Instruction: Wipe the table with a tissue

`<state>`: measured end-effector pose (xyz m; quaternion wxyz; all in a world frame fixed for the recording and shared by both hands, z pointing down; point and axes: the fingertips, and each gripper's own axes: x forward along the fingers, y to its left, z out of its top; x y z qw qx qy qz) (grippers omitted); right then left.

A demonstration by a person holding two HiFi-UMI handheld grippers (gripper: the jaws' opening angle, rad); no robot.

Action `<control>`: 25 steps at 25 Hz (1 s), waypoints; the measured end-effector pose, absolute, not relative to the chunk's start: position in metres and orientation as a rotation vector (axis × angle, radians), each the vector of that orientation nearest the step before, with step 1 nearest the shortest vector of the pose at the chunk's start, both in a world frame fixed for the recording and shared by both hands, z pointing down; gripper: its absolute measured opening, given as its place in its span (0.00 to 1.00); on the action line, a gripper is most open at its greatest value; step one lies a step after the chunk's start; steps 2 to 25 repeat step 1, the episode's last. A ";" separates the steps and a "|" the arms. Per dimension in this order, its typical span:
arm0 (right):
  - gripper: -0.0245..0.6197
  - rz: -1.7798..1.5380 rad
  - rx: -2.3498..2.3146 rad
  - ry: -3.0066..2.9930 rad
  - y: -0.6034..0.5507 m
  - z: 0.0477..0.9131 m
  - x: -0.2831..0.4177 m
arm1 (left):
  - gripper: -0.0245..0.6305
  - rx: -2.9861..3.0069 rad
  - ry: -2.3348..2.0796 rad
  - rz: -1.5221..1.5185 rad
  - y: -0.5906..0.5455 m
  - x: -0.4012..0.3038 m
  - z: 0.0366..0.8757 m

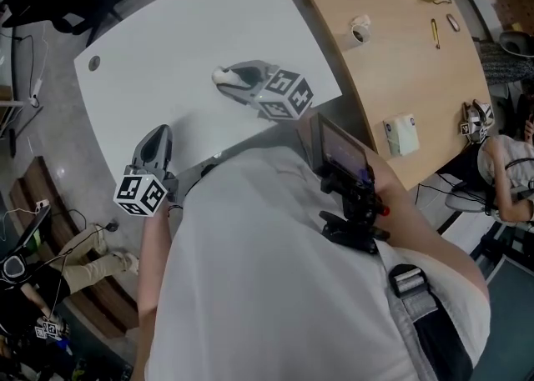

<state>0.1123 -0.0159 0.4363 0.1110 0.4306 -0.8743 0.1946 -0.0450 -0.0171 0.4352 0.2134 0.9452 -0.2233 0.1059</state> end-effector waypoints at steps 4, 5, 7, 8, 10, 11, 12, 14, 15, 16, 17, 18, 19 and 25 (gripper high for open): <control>0.24 0.568 1.260 -2.570 -0.018 0.436 0.110 | 0.05 2.623 -0.623 0.293 -0.019 -0.047 0.434; 0.24 0.568 1.260 -2.570 -0.018 0.436 0.110 | 0.05 2.623 -0.623 0.293 -0.019 -0.047 0.434; 0.24 0.568 1.260 -2.570 -0.018 0.436 0.110 | 0.05 2.623 -0.623 0.293 -0.019 -0.047 0.434; 0.24 0.568 1.260 -2.570 -0.018 0.436 0.110 | 0.05 2.623 -0.623 0.293 -0.019 -0.047 0.434; 0.24 0.568 1.260 -2.570 -0.018 0.436 0.110 | 0.05 2.623 -0.623 0.293 -0.019 -0.047 0.434; 0.24 0.568 1.260 -2.570 -0.018 0.436 0.110 | 0.05 2.623 -0.623 0.293 -0.019 -0.047 0.434; 0.24 0.568 1.260 -2.570 -0.018 0.436 0.110 | 0.05 2.623 -0.623 0.293 -0.019 -0.047 0.434; 0.24 0.568 1.260 -2.570 -0.018 0.436 0.110 | 0.05 2.623 -0.623 0.293 -0.019 -0.047 0.434; 0.24 0.568 1.260 -2.570 -0.018 0.436 0.110 | 0.05 2.623 -0.623 0.293 -0.019 -0.047 0.434; 0.24 0.568 1.260 -2.570 -0.018 0.436 0.110 | 0.05 2.623 -0.623 0.293 -0.019 -0.047 0.434; 0.24 0.568 1.260 -2.570 -0.018 0.436 0.110 | 0.05 2.623 -0.623 0.293 -0.019 -0.047 0.434; 0.24 0.568 1.260 -2.570 -0.018 0.436 0.110 | 0.05 2.623 -0.623 0.293 -0.019 -0.047 0.434; 0.24 0.568 1.260 -2.570 -0.018 0.436 0.110 | 0.05 2.623 -0.623 0.293 -0.019 -0.047 0.434; 0.24 0.568 1.260 -2.570 -0.018 0.436 0.110 | 0.05 2.623 -0.623 0.293 -0.019 -0.047 0.434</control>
